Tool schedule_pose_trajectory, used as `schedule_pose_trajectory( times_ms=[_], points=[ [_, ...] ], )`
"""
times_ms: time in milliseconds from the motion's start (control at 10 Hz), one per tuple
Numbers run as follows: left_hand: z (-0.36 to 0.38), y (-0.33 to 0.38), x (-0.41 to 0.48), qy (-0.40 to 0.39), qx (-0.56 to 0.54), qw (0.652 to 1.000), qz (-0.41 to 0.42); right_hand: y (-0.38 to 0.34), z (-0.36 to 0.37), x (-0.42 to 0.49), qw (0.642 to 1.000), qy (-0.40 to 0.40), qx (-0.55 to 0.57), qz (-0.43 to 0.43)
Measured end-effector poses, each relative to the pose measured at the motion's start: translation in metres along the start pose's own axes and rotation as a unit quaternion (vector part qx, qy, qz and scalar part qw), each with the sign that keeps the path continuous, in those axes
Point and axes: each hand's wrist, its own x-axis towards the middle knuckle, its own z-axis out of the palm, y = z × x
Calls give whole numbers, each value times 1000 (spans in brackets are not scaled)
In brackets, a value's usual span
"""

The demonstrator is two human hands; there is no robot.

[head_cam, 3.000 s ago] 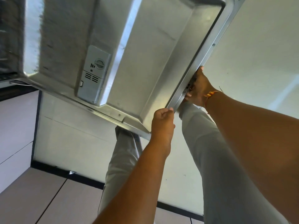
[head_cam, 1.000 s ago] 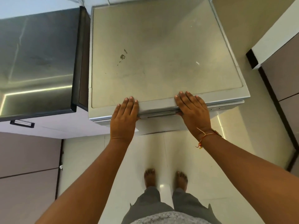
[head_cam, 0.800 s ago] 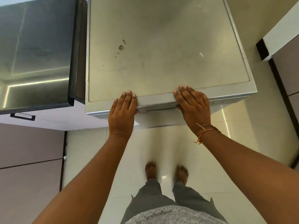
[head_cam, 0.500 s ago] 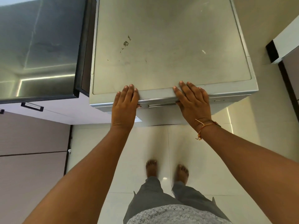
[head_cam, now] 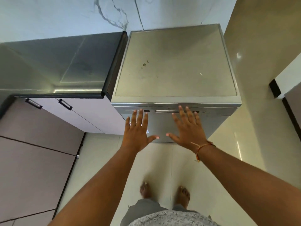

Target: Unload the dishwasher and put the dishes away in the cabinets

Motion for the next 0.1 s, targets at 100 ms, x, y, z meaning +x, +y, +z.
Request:
schedule_pose_trajectory(
  times_ms=[100],
  points=[
    [-17,-19,-21,20,2,999,-28,-17,-19,-2,1000,7,12,1]
  ],
)
